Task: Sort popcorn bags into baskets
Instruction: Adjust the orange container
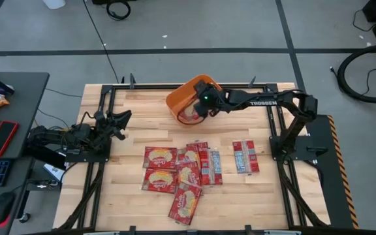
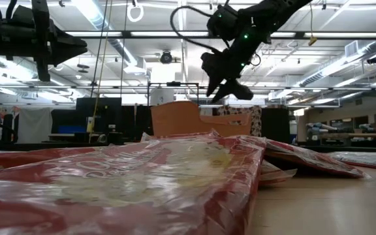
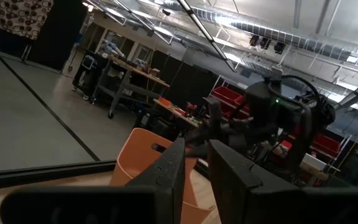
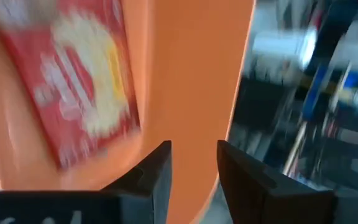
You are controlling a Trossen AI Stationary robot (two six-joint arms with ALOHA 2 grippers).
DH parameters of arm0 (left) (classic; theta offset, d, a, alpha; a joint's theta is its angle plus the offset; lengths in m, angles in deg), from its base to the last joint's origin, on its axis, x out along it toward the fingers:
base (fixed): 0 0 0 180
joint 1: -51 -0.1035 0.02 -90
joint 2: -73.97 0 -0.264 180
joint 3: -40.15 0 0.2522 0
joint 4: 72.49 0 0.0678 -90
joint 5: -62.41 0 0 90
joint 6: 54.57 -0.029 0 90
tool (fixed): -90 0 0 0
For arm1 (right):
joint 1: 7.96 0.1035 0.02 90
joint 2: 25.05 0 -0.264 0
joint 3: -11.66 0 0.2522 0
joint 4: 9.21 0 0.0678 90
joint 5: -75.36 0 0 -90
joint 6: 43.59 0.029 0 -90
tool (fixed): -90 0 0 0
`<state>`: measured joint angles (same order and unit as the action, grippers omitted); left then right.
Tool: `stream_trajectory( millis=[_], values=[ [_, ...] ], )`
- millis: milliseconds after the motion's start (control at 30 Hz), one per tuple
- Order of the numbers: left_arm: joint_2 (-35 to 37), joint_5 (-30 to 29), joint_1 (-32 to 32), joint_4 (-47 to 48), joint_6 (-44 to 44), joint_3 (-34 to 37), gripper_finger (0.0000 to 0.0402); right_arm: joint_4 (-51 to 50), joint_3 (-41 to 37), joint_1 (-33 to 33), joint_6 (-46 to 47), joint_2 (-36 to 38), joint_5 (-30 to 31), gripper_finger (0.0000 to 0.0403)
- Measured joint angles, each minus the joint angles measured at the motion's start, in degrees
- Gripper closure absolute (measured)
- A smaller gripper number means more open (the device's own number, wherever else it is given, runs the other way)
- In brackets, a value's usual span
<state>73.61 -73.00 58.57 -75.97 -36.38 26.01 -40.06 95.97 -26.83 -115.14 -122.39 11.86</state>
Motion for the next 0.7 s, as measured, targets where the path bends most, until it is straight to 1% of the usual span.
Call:
stream_trajectory(
  millis=[33, 100, 133, 200, 267, 333, 400, 633, 700],
  values=[
    [0.0, 0.0, -0.02, 0.01, 0.0, 0.0, 0.0328, -3.44, 1.09, -0.29, 1.33, 0.0, 1.29, 0.0273],
    [0.0, 0.0, -0.02, 0.01, 0.0, 0.0, 0.0328, -12.4, 4.09, -1.0, 5.15, 0.0, 1.68, 0.0278],
    [0.0, 0.0, -0.01, 0.01, 0.0, 0.0, 0.0328, -16.95, 5.65, -1.45, 7.51, 0.0, 0.79, 0.0281],
    [0.0, 0.0, 0.0, 0.01, 0.0, 0.0, 0.0328, -24.96, 8.57, -2.58, 13.12, 0.0, -2.93, 0.0286],
    [0.0, 0.0, -0.02, 0.01, 0.0, 0.02, 0.0328, -30.73, 11.39, -4.04, 18.77, 0.0, -6.91, 0.0293],
    [0.0, 0.0, -0.02, 0.01, 0.01, 0.01, 0.0328, -32.91, 13.25, -5.71, 23.3, 0.04, -9.35, 0.03],
    [0.0, 0.0, -0.02, 0.01, 0.02, 0.0, 0.0328, -33.5, 13.59, -7.41, 25.73, 0.04, -9.57, 0.0309],
    [0.0, 0.02, -0.01, 0.02, 0.04, 0.0, 0.0328, -34.0, 13.13, -12.99, 28.32, 0.02, -10.34, 0.0337],
    [0.0, 0.0, -0.02, 0.01, 0.04, 0.0, 0.0328, -34.11, 12.33, -13.96, 30.68, 0.02, -11.64, 0.0342]
  ],
)
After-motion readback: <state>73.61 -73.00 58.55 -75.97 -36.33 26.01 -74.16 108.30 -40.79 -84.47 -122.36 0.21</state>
